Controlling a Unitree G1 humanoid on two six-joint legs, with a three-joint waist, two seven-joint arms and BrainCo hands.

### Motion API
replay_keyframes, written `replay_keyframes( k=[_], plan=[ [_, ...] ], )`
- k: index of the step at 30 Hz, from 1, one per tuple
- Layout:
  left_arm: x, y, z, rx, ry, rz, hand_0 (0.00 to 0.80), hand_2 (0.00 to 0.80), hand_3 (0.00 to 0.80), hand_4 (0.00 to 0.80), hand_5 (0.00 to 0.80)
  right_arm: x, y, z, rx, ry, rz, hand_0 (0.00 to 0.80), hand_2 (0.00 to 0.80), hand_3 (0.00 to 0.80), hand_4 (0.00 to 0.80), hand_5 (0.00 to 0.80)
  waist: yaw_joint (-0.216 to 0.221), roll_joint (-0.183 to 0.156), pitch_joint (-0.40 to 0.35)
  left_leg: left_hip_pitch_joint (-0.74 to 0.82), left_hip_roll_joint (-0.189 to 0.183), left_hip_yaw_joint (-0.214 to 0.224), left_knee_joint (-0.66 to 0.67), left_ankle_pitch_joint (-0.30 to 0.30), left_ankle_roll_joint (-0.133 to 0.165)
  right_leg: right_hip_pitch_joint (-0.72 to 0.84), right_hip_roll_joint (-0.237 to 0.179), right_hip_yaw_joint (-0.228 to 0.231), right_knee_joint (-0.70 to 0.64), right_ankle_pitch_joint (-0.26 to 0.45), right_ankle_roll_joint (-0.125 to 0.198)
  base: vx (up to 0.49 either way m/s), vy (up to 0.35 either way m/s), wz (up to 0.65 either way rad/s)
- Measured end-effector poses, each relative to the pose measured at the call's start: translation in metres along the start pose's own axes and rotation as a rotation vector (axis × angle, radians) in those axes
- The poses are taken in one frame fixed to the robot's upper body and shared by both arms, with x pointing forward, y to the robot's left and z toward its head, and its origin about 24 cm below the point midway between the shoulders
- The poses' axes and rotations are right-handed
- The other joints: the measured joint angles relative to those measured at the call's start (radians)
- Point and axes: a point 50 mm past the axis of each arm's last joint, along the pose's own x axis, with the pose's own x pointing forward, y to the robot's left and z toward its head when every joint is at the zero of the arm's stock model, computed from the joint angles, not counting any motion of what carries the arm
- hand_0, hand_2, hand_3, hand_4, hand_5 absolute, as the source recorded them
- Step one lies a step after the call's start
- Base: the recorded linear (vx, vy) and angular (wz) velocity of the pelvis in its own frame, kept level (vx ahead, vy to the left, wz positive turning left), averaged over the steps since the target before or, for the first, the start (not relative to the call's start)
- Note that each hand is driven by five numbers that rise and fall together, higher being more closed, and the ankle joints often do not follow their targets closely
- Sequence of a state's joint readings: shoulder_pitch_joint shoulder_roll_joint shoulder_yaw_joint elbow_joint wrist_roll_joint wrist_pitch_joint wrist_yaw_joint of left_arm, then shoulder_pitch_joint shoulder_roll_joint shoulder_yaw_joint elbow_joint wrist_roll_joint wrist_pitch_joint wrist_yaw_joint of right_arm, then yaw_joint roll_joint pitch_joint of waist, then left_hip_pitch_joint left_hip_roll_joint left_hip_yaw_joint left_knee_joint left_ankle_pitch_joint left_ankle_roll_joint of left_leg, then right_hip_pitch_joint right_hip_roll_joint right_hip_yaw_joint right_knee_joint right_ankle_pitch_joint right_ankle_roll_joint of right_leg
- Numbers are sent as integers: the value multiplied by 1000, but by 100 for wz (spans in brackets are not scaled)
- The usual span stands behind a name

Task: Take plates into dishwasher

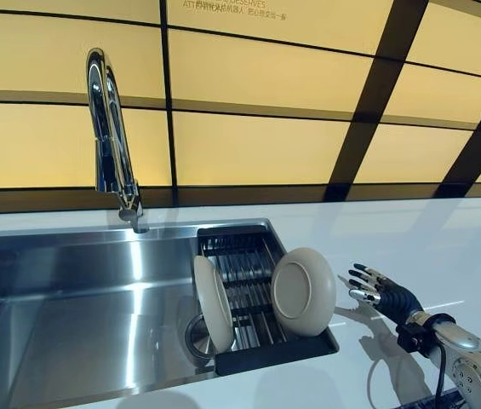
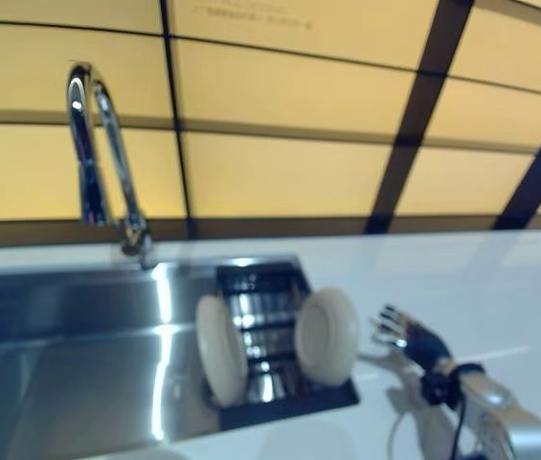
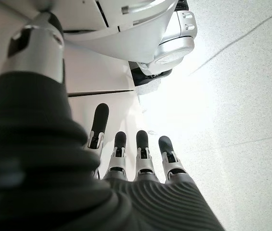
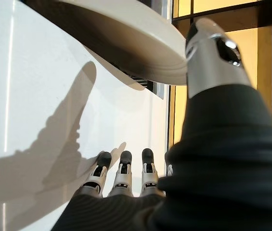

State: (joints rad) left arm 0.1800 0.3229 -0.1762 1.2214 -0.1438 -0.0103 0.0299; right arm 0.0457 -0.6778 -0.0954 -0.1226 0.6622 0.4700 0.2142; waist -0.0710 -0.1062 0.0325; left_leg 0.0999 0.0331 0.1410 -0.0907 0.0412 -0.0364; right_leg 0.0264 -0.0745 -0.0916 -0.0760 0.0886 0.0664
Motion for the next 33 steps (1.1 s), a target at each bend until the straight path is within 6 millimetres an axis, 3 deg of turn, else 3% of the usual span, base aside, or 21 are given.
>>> replay_keyframes(
  k=[9,33],
  plan=[
    [0,0,-4,8,20,-1,0,0,0,0,0,3,15,0,14,-5,71,0,0,0,0,0,0,3,-17,-7,2,15,0,0,0,-11,-1,0,1,11,-1,-6,-1,-4],
    [0,-1,-5,20,24,3,0,0,0,0,0,10,30,-3,70,24,154,0,0,0,0,0,4,9,-19,-6,5,16,-1,0,0,-5,-1,-4,-2,11,-1,0,0,0]
  ],
)
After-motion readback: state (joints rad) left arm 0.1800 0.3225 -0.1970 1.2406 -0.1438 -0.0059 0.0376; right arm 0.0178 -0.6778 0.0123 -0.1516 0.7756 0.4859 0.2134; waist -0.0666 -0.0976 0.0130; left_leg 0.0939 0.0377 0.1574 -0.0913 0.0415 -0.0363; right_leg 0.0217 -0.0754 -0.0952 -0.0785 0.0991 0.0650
